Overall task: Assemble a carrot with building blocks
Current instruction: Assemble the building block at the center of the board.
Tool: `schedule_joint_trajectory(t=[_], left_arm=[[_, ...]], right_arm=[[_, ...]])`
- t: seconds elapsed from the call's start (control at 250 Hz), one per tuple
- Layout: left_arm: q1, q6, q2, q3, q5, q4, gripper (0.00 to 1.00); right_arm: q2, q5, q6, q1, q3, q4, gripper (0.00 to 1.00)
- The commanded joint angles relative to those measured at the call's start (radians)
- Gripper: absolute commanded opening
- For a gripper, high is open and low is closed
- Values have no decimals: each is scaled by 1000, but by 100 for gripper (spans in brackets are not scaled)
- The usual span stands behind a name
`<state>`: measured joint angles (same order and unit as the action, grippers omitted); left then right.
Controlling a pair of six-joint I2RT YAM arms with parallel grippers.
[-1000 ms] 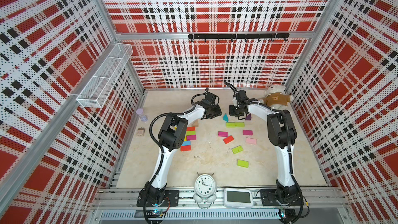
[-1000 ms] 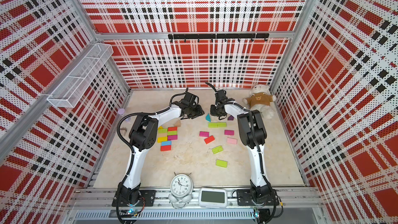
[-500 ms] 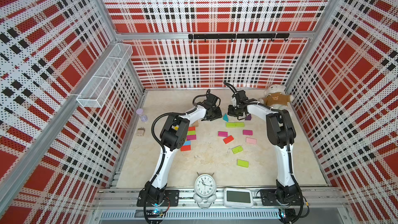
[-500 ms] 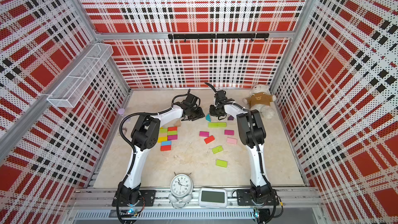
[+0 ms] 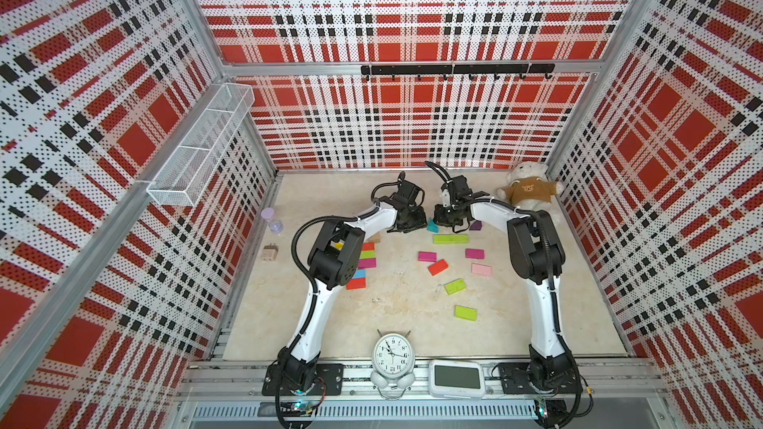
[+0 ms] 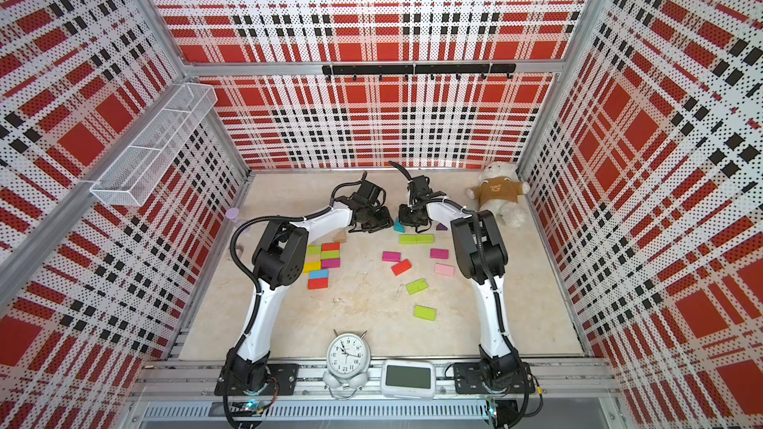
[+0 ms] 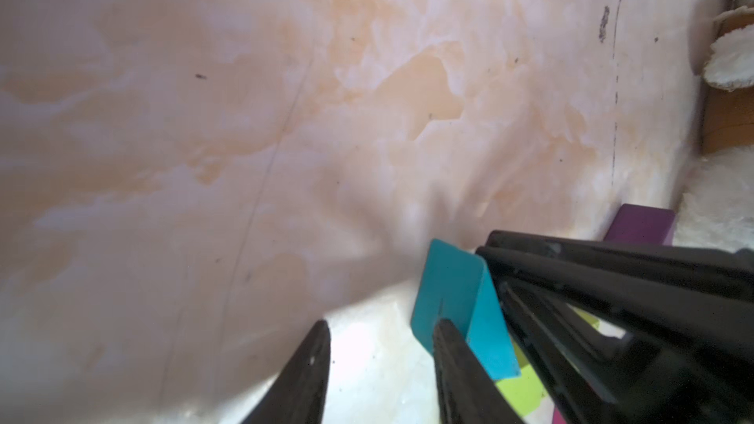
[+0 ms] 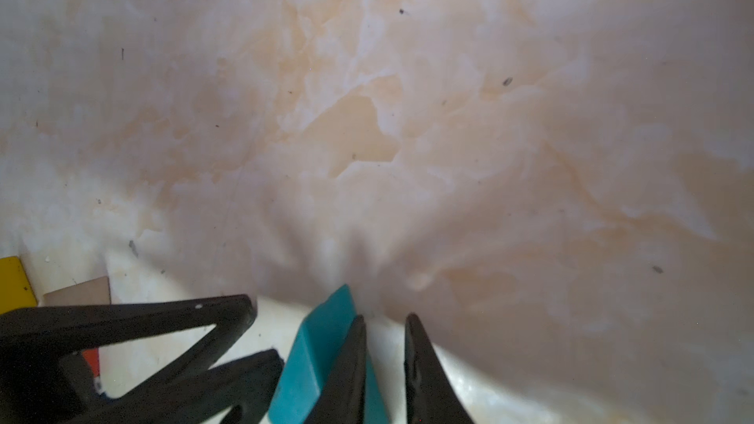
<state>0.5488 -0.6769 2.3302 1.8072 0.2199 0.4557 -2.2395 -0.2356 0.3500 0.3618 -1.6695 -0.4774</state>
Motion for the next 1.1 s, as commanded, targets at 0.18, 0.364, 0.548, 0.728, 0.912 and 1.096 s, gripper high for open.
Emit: schedule_joint_trajectory(t=[0.18, 0.364, 0.548, 0.728, 0.912, 1.096], left_arm=[[6, 7, -37, -48, -15, 0, 45], [7, 7, -49, -59, -17, -4, 46], [7, 6, -62, -74, -17, -8, 46], [7, 5, -72, -85, -17, -12, 46], [9, 5, -79, -91, -15, -17, 45], [11, 5, -91, -105, -16, -21, 45]], right_arm=[[15, -4, 3, 8, 28, 29, 20], [23, -1, 4, 10, 35, 28, 20], [27, -2, 6, 14, 35, 27, 20], [33, -3, 6, 19, 36, 21, 20], [41, -1, 6, 22, 43, 20, 20], [49, 2, 6, 23, 51, 20, 20]])
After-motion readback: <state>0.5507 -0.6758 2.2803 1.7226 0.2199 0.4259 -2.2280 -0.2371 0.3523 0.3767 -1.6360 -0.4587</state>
